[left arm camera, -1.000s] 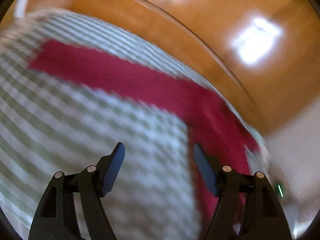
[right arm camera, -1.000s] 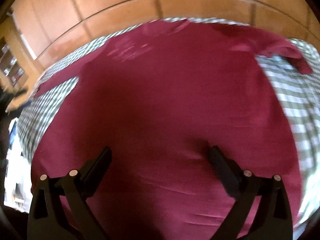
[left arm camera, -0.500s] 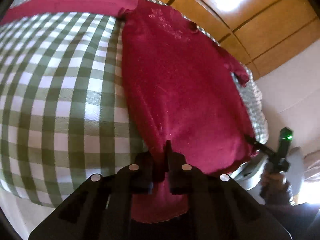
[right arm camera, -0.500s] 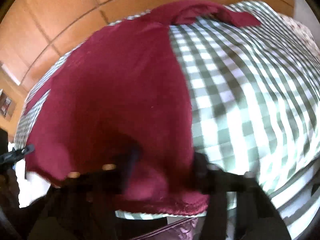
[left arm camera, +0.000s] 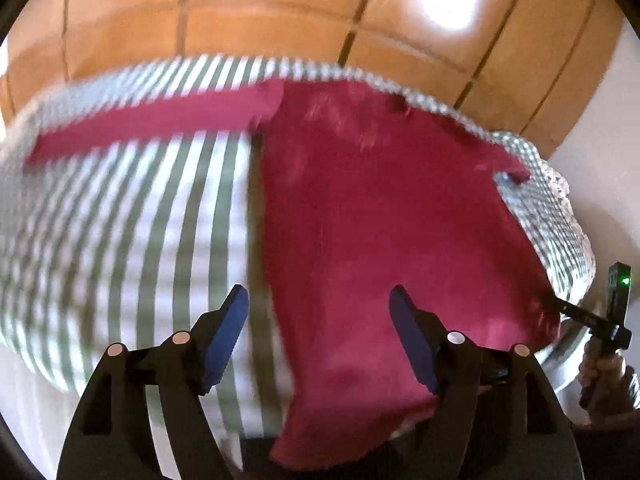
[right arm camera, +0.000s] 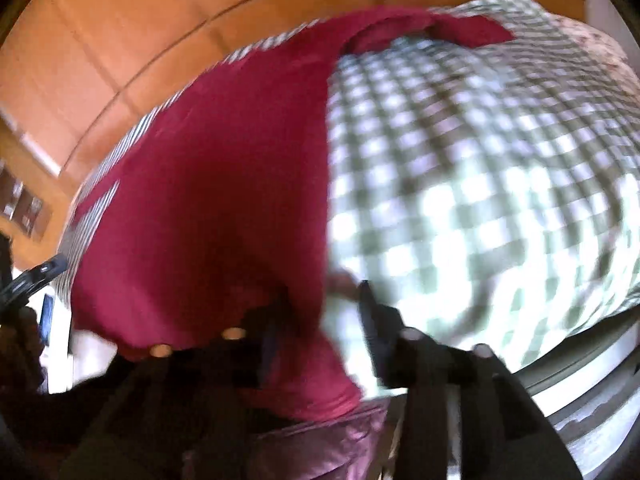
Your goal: Fold small clothes
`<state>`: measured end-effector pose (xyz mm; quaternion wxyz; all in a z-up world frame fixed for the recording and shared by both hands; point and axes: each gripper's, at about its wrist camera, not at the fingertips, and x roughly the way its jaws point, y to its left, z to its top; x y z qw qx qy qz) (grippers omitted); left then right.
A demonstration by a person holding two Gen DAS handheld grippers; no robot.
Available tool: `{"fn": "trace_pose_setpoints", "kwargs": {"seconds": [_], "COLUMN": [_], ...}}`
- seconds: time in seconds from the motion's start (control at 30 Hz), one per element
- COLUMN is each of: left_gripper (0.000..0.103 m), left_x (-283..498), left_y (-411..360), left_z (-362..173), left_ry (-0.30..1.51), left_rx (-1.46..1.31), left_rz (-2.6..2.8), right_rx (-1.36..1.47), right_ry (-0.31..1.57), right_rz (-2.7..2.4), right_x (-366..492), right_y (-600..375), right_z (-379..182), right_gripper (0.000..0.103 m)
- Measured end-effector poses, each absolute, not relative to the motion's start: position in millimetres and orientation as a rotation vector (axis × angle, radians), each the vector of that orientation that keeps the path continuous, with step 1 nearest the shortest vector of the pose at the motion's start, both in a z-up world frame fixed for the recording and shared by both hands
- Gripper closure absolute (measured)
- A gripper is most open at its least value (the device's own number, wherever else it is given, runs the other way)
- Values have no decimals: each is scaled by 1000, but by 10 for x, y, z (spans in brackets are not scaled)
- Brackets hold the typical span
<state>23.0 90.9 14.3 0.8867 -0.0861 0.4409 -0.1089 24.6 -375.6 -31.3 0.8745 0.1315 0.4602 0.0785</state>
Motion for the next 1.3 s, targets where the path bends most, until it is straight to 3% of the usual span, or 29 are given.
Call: {"fn": "trace_pose_setpoints", "kwargs": {"seconds": [0.2,0.43,0.6,0.87,0.9,0.97,1.13,1.3], "left_gripper": [32,32,31,22,21,20,18,18], "left_x": [757,1514,1770,1776,1794,1793,1812,1806], "left_y": [276,-377,-450,-411,-422,-422,-425,-414], "left_z": [217,-255,-607,-679,-677,-682,-684,-675], "left_ry": [768,800,898,895,896,897,896,891], "left_rx": [-22,24,4,-36,-40,-44,-51,-64], "left_rz": [-293,-312,-315,-326,-329,-335,-346,-352], "right_rx": [326,527,684,771,768,732,640,640], "right_ry": [891,794,750,744,745,777,771,689], "right_rz": [-84,-229,-275,-356,-354,-328,-310,-332], "right_x": [758,1643,2305,3214,3257,3350,3083,2249], "right_y": [-4442,-5345,-5890,-6201,-6194,-6142,-6016,-6125], "right_z": [-233,-181,-189,-391,-393,-374,-113,370], "right_gripper": [51,54,56,57,60,96,97,97]}}
